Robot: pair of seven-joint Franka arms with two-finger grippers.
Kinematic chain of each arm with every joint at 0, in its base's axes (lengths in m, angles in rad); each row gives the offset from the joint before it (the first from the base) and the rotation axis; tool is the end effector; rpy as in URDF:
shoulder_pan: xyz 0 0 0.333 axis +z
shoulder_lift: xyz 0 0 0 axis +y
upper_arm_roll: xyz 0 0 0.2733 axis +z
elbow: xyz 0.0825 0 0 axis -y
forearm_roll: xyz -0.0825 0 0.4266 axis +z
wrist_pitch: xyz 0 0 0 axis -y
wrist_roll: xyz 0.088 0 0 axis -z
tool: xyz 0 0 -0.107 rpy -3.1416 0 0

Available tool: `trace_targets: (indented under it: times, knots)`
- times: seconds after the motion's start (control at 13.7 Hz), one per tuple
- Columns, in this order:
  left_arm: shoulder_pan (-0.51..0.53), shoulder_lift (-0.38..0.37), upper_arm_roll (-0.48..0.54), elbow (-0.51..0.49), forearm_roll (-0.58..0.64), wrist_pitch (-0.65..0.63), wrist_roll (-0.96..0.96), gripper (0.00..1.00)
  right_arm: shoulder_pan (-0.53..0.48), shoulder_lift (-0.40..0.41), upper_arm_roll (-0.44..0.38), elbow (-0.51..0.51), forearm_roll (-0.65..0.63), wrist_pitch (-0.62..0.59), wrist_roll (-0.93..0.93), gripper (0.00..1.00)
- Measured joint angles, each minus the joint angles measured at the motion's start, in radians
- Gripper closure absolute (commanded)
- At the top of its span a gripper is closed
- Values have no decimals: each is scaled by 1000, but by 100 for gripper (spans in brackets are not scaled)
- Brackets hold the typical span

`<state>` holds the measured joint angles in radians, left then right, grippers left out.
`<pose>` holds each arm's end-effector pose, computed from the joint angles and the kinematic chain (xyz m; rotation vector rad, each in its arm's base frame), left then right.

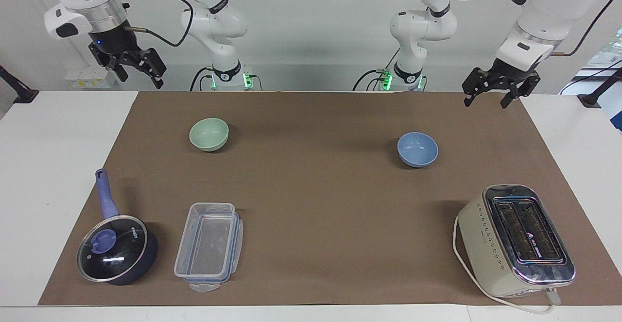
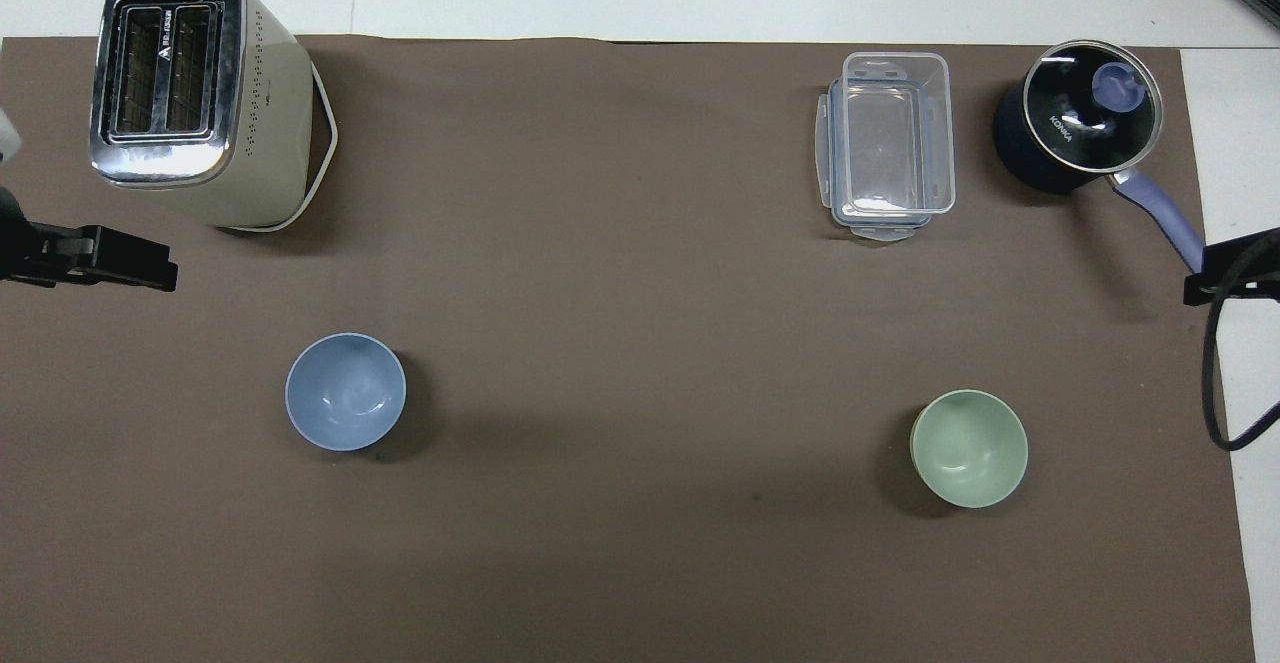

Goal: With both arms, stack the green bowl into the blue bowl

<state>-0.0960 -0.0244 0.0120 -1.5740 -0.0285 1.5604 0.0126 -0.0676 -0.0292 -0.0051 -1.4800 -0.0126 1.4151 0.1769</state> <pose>0.5874 -0.0525 0.5938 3.1087 -0.1510 0.0152 0.5706 -0.0431 0.6315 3.1023 -0.3919 -0.0547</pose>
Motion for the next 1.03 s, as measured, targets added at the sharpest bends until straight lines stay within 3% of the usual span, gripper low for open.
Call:
trace_targets:
  times: [0.44,1.03]
  knots:
    - [26,-12,6,-51,0,19,-4,0,0,0,0,0,0,0,0,0]
    - [74,-42,8,-256,-87,182,126,0,0,0,0,0,0,0,0,0]
